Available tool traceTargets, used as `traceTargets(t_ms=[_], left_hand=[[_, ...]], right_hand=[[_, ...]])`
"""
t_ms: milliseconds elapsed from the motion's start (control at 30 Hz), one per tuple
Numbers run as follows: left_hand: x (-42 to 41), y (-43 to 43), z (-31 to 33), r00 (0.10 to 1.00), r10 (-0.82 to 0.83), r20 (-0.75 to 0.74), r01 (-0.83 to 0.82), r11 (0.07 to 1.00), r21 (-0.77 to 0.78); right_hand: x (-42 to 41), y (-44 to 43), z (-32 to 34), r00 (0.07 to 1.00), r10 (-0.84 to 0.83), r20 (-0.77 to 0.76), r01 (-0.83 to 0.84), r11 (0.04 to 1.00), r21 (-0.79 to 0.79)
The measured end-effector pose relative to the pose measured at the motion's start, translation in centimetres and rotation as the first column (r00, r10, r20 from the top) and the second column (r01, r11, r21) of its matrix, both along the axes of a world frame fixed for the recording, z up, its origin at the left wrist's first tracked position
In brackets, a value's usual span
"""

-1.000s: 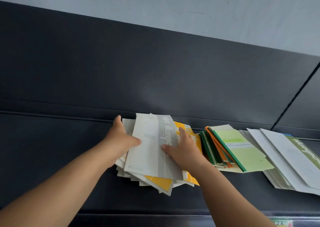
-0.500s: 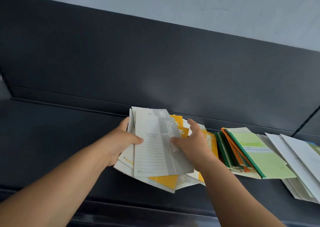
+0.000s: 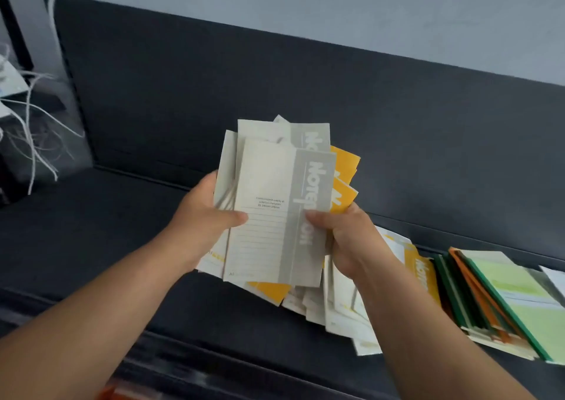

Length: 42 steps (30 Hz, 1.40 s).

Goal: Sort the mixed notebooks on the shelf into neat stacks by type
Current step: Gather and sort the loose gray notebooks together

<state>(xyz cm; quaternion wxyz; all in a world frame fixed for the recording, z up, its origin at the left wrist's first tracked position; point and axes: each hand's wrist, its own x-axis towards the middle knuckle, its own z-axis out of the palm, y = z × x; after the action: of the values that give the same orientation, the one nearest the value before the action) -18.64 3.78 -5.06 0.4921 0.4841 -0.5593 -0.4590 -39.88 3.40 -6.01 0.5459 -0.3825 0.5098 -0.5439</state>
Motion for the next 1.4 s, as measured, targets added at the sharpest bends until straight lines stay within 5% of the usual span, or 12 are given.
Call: traceTargets(t_ms=[200, 400, 667, 1000, 1400], left_hand=[[4.8, -2.1, 0.7, 0.990, 0.027, 0.136, -0.021, 0.999, -0.045], [8.0, -3.1, -1.7, 1.000, -0.013, 0.014, 0.010, 0.985, 0.171], [9.4, -4.5, -1.7, 0.973, -0.101, 0.206, 0.077, 0.990, 0.118], [10.4, -5.6, -1.6, 0.974, 0.180, 0.137, -0.181, 0.983, -0.002], [13.8, -4.9, -0.3, 0.921, 0.387, 0.046, -0.387, 0.922, -0.024]], right_hand=[[4.7, -1.8, 0.5, 0.993, -0.033, -0.115, 0.007, 0.976, -0.218], [7.4, -2.6, -1.9, 0.974, -0.038, -0.224, 0.003, 0.988, -0.151], [9.0, -2.6, -2.2, 0.972, -0.065, -0.227, 0.032, 0.989, -0.146], [9.1, -2.7, -2.6, 0.937, -0.177, -0.301, 0.136, 0.979, -0.152], [9.6, -3.1, -2.5, 0.954, -0.239, -0.184, 0.221, 0.969, -0.109]])
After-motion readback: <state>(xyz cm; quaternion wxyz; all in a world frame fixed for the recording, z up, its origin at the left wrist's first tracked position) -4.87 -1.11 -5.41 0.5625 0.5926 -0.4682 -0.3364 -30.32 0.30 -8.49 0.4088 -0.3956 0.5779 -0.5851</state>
